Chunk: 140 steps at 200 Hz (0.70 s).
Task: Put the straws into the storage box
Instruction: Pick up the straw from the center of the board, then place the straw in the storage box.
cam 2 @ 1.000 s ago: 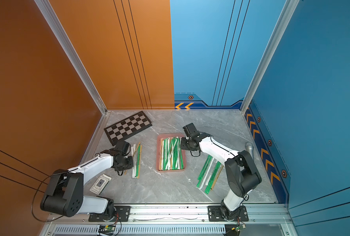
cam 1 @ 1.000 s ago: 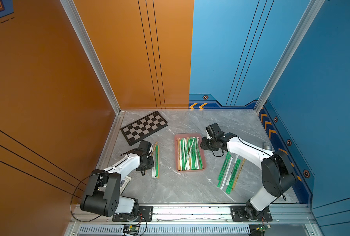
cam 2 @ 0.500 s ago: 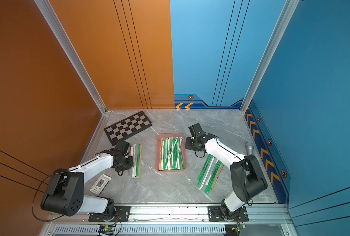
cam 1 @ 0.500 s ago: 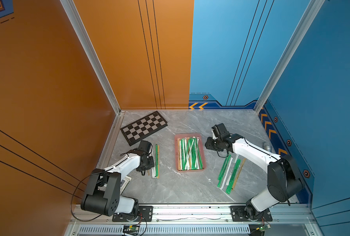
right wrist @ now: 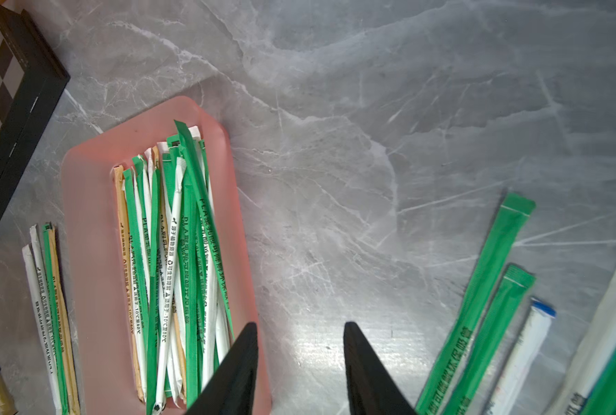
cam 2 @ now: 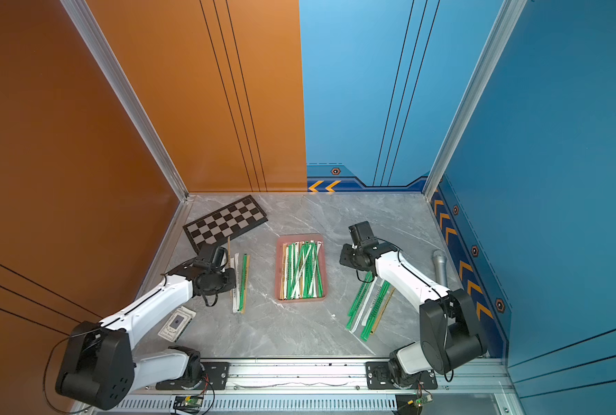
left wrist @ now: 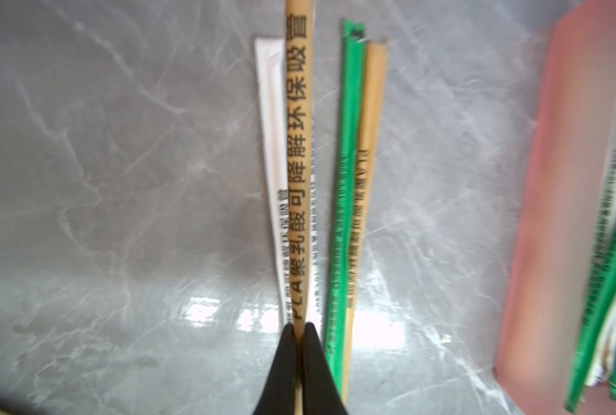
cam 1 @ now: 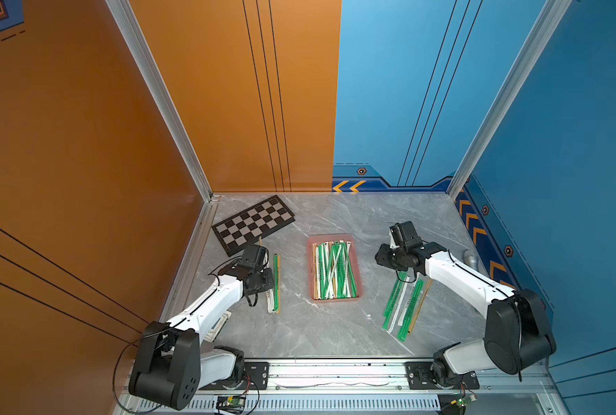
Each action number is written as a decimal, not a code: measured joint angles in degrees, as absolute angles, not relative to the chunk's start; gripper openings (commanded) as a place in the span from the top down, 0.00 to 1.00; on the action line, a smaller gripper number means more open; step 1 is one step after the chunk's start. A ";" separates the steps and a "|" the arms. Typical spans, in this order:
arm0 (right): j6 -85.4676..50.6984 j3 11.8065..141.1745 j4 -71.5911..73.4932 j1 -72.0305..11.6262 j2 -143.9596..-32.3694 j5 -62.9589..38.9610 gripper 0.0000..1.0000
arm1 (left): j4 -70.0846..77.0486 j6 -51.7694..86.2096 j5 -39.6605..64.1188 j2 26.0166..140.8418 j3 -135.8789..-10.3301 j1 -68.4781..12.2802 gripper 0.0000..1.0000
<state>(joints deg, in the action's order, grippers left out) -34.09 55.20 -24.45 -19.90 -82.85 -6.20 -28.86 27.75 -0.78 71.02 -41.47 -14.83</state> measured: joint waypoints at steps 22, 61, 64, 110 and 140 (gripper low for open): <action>-34.09 54.17 -24.47 -19.00 -81.73 -6.15 0.58 | -28.58 29.61 -0.49 70.94 -44.38 -19.44 0.93; -34.09 53.04 -26.06 -18.44 -81.62 -3.86 0.58 | -23.11 34.06 2.44 74.85 -49.08 -29.56 0.93; -34.09 52.88 -26.28 -18.35 -81.62 -3.73 0.58 | -22.52 34.33 2.76 75.31 -49.34 -30.15 0.93; -34.76 49.25 -28.86 -15.07 -81.58 -0.78 0.58 | -14.74 38.87 6.02 85.71 -53.65 -37.71 0.93; -34.98 47.44 -30.24 -13.69 -81.54 -0.16 0.58 | -12.32 40.36 7.20 90.15 -55.07 -40.27 0.93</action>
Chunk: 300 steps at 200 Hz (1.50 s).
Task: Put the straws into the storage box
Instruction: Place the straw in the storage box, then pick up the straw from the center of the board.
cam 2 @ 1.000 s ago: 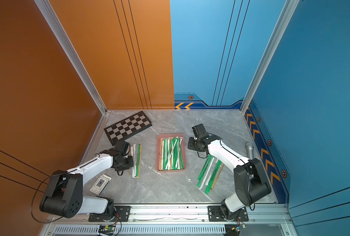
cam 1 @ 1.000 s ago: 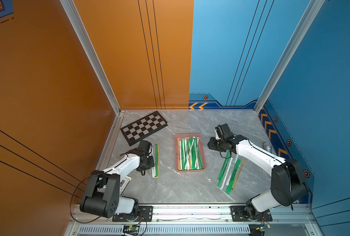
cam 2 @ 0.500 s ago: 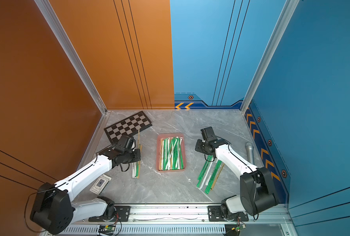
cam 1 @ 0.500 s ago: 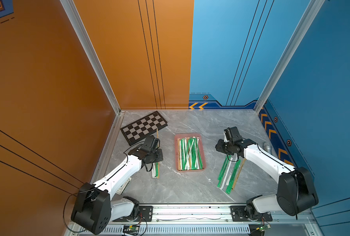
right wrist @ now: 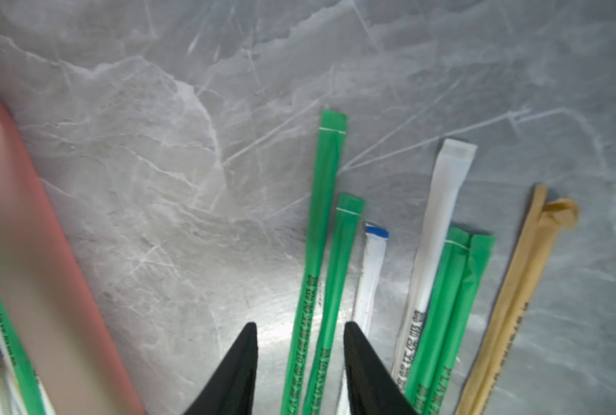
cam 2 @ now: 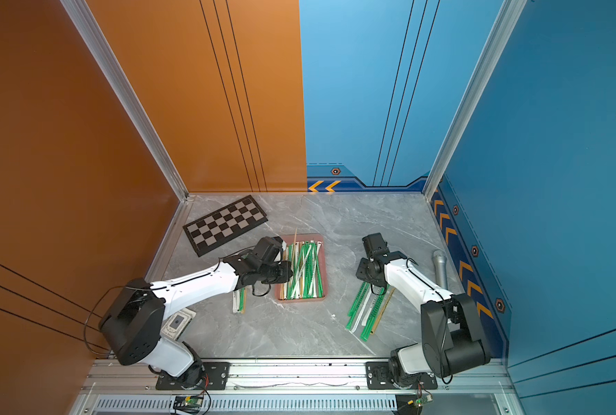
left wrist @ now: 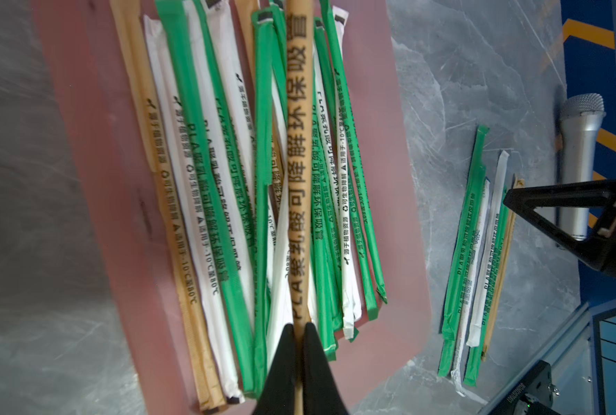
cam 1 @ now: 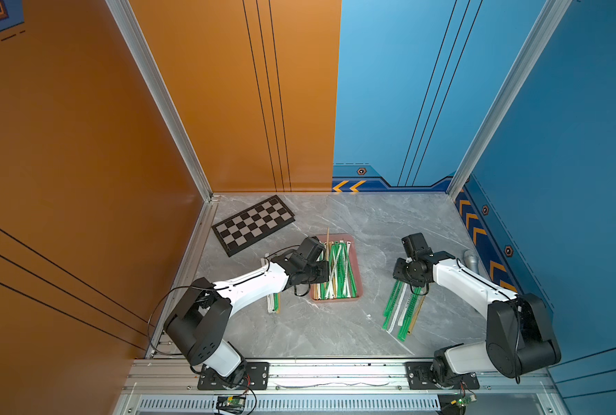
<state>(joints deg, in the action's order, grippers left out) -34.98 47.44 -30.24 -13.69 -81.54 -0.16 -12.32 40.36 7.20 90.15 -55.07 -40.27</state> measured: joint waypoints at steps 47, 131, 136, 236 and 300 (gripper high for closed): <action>-34.96 47.22 -30.50 -13.89 -81.54 -0.21 0.59 | -11.44 41.32 7.60 91.72 -55.11 -40.58 0.79; -35.73 47.00 -30.46 -15.59 -81.73 -0.40 0.63 | -12.49 41.34 6.46 91.64 -55.94 -41.71 0.52; -35.86 47.00 -30.46 -15.84 -81.91 -0.43 0.63 | -12.62 41.12 6.37 91.50 -56.03 -41.76 0.49; -36.03 47.00 -30.41 -17.65 -86.80 -1.23 0.65 | -15.73 38.59 0.71 86.17 -56.05 -41.74 0.01; -36.03 47.03 -30.41 -18.02 -88.53 -1.23 0.67 | -16.08 38.59 -1.50 82.67 -54.11 -41.19 0.01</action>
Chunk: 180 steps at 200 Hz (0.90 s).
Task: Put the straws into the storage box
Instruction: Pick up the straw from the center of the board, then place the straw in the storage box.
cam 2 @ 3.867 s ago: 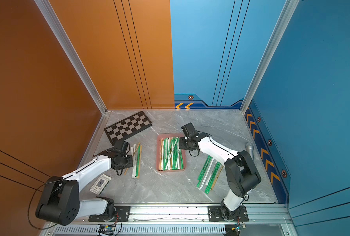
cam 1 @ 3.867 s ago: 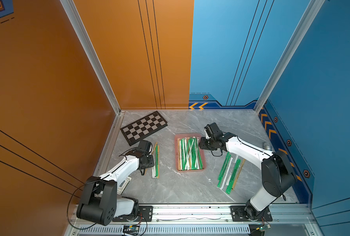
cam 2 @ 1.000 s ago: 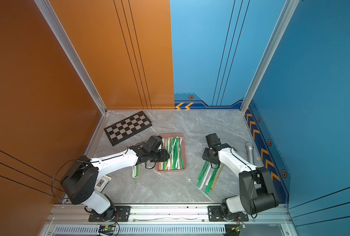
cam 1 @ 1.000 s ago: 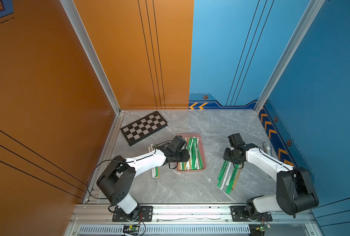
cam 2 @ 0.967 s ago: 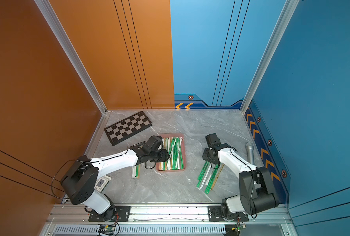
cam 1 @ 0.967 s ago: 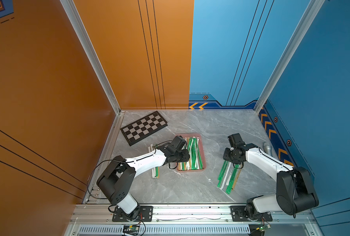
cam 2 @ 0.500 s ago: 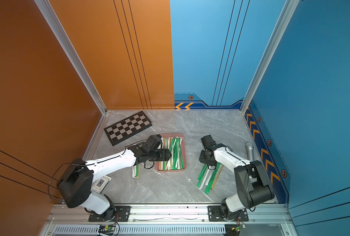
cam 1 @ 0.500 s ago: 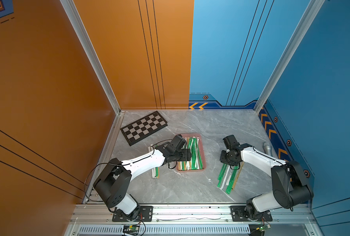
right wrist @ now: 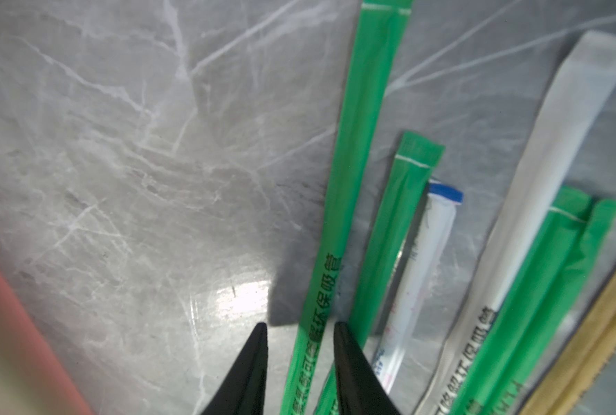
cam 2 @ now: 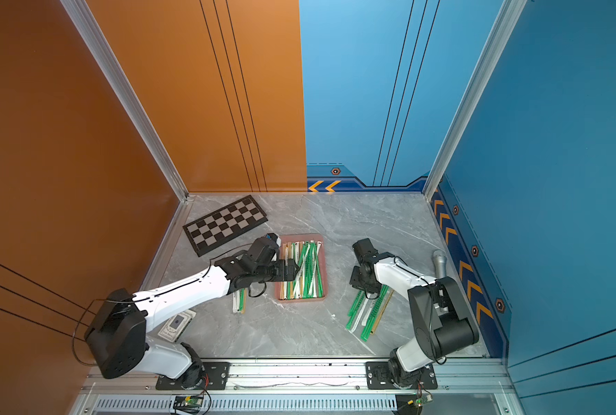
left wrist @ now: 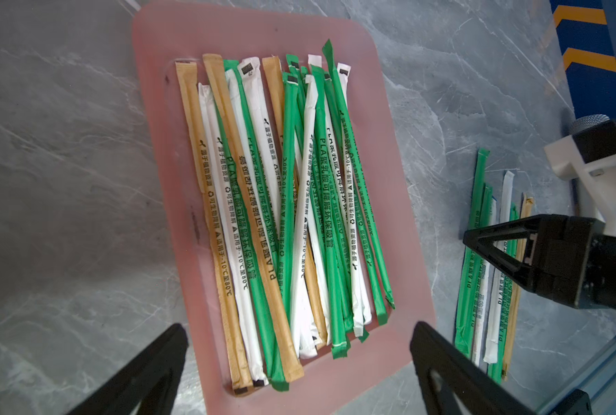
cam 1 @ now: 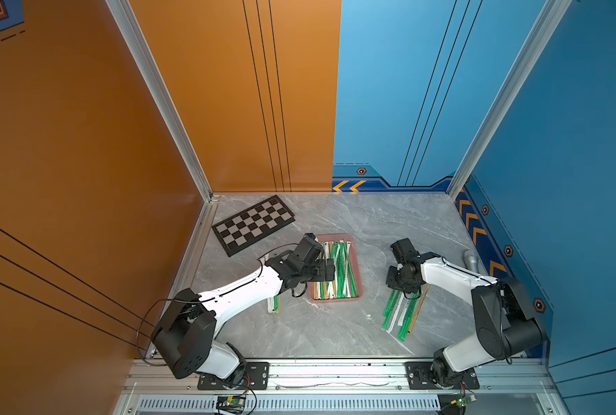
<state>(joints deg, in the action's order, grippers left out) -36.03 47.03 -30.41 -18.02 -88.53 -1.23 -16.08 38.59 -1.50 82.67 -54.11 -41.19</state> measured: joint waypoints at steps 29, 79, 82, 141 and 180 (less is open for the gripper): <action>-36.03 47.40 -30.41 -18.46 -89.23 -1.21 0.73 | -16.16 38.57 -2.76 79.79 -52.29 -40.12 0.01; -36.01 48.80 -30.30 -18.87 -90.80 -1.17 0.88 | -17.02 38.57 -4.71 73.69 -48.45 -36.25 0.01; -36.03 48.84 -30.30 -18.87 -90.87 -1.13 0.88 | -17.15 38.57 -4.86 73.10 -48.10 -35.88 0.01; -36.34 50.59 -30.70 -20.32 -89.80 -1.15 0.95 | -19.14 38.63 -7.11 64.36 -42.00 -30.33 0.01; -37.52 56.10 -31.03 -22.39 -84.47 -1.21 0.96 | -21.78 38.50 -7.29 62.11 -39.68 -25.69 0.01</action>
<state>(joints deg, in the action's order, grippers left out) -37.52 56.10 -31.03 -22.39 -84.47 -1.21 -21.78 38.50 -7.29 62.11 -39.68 -25.69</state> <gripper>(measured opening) 0.051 0.986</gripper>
